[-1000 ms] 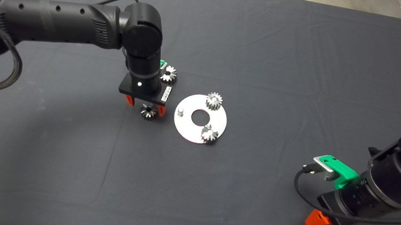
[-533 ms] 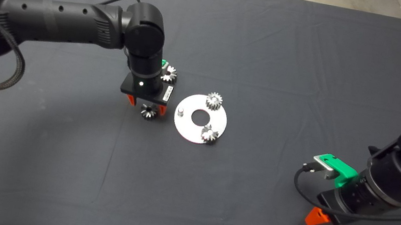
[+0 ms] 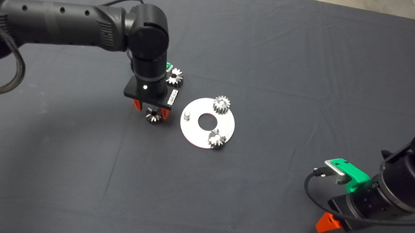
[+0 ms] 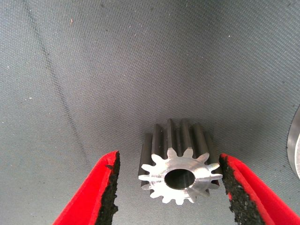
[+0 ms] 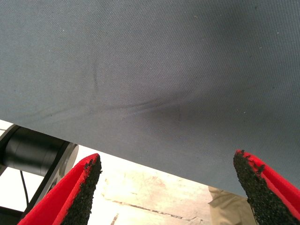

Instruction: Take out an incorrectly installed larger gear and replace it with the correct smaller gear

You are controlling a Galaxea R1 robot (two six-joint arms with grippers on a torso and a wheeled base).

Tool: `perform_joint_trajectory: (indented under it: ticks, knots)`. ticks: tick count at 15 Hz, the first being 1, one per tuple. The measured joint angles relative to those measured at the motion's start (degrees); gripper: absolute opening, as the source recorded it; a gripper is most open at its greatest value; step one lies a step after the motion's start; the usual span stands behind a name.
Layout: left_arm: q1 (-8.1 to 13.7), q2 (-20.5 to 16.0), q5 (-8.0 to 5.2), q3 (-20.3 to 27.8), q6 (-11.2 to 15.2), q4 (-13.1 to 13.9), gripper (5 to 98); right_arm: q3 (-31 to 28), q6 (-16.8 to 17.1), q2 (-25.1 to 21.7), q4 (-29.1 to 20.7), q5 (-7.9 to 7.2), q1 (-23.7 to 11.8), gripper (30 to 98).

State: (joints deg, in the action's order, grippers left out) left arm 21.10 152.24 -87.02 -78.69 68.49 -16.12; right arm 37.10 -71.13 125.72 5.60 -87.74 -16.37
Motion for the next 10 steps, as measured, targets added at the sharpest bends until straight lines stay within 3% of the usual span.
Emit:
perform_joint_trajectory:
  ticks: [10]
  knots:
    - [-0.2,0.2,0.39,0.0,-0.3,0.0,37.6,0.4,0.0,0.0,0.0,0.02,0.0,74.4]
